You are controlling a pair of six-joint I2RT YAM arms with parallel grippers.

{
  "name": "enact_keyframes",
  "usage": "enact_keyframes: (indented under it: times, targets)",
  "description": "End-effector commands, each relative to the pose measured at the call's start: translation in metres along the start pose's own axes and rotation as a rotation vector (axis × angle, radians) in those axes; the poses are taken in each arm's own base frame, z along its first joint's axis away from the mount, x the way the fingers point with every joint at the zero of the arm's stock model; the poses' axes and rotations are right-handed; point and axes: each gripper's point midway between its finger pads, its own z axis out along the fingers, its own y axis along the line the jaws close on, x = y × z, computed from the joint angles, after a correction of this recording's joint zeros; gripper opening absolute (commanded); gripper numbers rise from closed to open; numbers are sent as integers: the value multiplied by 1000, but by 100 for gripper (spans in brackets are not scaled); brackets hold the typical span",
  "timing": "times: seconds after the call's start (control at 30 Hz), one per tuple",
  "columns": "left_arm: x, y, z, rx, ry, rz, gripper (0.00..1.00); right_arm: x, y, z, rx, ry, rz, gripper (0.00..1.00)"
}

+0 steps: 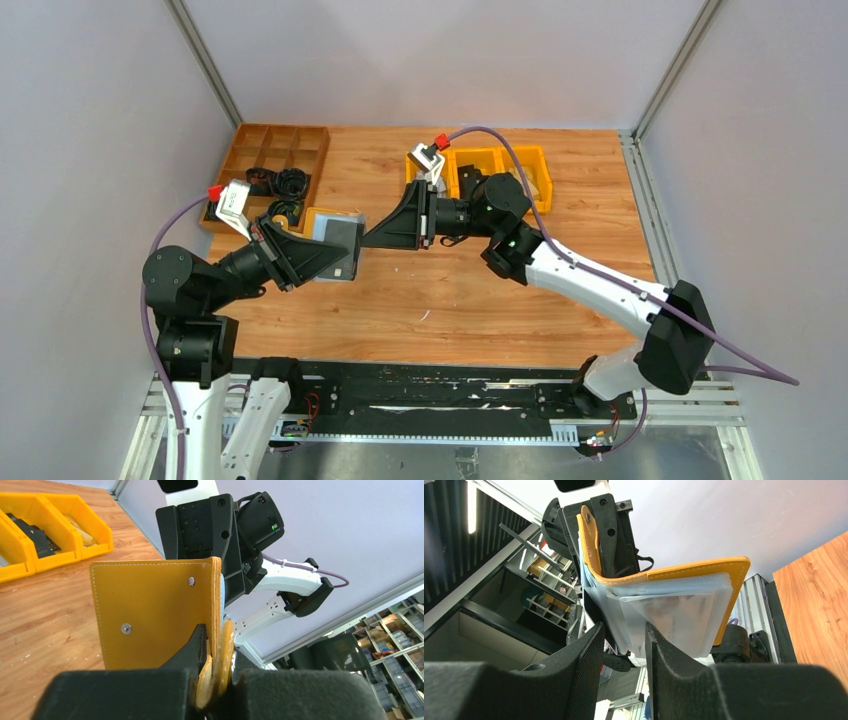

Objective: Take the credit cards out of the card holder
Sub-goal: Remove the credit card from the card holder.

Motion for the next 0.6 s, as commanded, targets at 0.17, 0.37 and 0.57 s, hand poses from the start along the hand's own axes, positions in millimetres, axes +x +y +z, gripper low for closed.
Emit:
enact_keyframes:
  times: [0.17, 0.37, 0.57]
  targets:
    - [3, -8, -3, 17, 25, 36, 0, 8, 24, -1, -8, 40, -92, 39]
    - [2, -10, -2, 23, 31, 38, 0, 5, 35, 9, -57, 49, -63, 39]
    - [5, -4, -2, 8, 40, 27, 0, 3, 34, 14, -56, 47, -74, 33]
